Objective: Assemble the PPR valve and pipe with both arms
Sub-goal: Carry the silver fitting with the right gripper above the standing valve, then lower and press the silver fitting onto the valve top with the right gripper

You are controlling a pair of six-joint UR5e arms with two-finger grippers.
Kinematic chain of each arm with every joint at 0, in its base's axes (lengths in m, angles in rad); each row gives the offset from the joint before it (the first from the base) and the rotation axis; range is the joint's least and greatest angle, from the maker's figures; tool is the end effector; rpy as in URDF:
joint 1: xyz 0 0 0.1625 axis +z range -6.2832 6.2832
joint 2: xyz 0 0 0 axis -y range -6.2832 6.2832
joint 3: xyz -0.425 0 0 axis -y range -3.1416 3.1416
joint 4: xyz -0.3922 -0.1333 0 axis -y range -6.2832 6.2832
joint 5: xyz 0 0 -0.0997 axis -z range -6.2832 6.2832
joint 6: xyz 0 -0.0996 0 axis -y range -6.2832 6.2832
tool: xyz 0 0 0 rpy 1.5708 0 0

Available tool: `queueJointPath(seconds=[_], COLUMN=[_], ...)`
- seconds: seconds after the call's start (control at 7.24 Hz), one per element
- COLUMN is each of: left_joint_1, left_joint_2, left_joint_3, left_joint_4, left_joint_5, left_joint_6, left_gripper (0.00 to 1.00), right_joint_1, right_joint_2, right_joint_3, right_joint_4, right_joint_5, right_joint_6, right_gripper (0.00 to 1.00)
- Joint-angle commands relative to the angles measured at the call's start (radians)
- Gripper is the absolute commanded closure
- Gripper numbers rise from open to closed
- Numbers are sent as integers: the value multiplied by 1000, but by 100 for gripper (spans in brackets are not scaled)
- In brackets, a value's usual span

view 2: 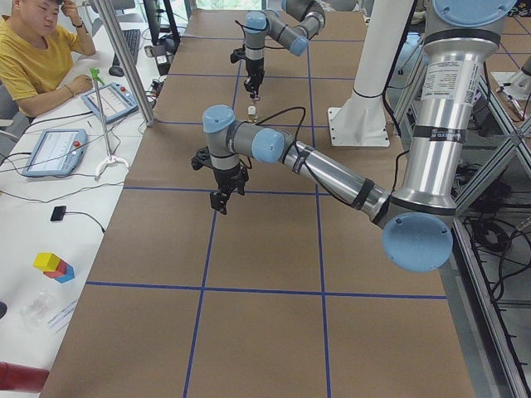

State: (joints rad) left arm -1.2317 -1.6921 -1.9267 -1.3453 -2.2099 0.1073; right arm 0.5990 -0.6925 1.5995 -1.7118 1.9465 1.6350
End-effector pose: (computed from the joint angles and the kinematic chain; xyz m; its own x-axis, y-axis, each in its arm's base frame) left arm 0.1020 -0.5115 0.4568 0.6689 0.5026 -0.5477 -0.3961 0.8645 0.3095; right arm -0.5276 -0.4773 0.1226 0.5738 0.4640 0.6749 -0.3519 0.8838 -0.3084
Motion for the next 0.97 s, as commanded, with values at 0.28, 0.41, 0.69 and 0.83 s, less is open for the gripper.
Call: queueJointPath(seconds=[0.28,0.41,0.69,0.83], left_joint_1=[1,1,3,5], left_joint_2=[0,0,0,-1], left_joint_3=[2,6,11,11], left_joint_4=[0,0,0,0], left_joint_5=[-1,-1,-1,-1], left_joint_6=[-1,0,0,-1], left_gripper=[0,0,0,0], right_joint_1=[-2,-2,-2,-5], right_joint_2=[28,30,28,28], right_joint_3=[-46,-46,-52,-53], right_joint_4=[3,4,4,4], right_joint_5=[-21,-23,-23,-23], right_joint_6=[0,0,-4,-4], right_gripper=[100,100,100,100])
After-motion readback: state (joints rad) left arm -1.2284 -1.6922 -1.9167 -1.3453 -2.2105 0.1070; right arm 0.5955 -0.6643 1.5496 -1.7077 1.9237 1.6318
